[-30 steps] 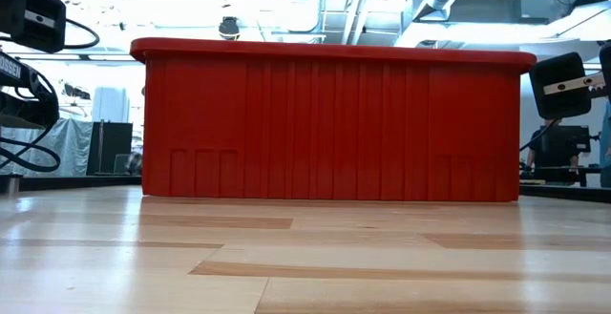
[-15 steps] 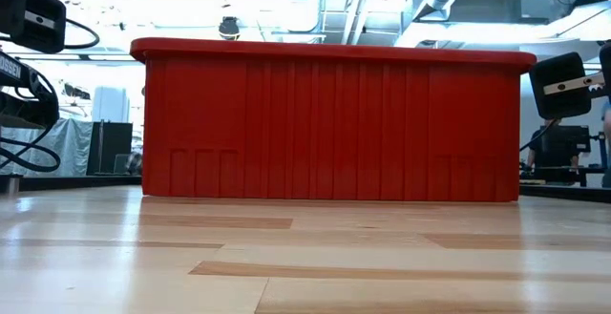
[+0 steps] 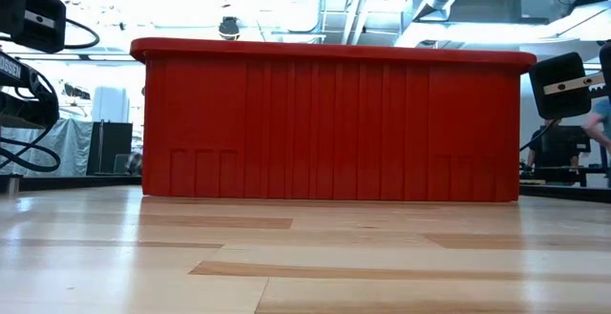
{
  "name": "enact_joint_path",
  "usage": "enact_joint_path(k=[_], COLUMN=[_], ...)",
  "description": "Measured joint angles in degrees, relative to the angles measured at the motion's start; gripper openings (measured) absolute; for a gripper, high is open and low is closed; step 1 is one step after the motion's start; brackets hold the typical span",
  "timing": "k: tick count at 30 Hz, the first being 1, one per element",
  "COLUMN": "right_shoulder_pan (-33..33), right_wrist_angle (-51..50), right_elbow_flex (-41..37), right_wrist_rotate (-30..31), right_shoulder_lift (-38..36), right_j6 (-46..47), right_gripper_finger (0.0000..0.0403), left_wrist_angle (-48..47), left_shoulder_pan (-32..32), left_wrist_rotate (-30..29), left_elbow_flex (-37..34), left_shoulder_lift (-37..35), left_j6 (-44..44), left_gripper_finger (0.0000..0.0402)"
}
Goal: Pick and place slides into bin
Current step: Return to Home Position
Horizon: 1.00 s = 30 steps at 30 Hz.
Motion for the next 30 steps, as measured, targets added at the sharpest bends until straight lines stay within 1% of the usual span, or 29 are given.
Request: enact_joint_path(k=[30], right_shoulder_pan=[0.0], right_wrist_angle=[0.0], right_elbow_flex=[0.0], right_wrist_rotate=[-0.01], right_shoulder_lift=[0.0], right_j6=[0.0], right_gripper_finger=[0.0001], left_wrist_angle=[0.0], left_shoulder_pan=[-0.01], left_wrist_rotate=[0.0], left_elbow_flex=[0.0], left_shoulder_lift=[0.02], left_j6=[0.06], left_gripper_finger=[0.0156])
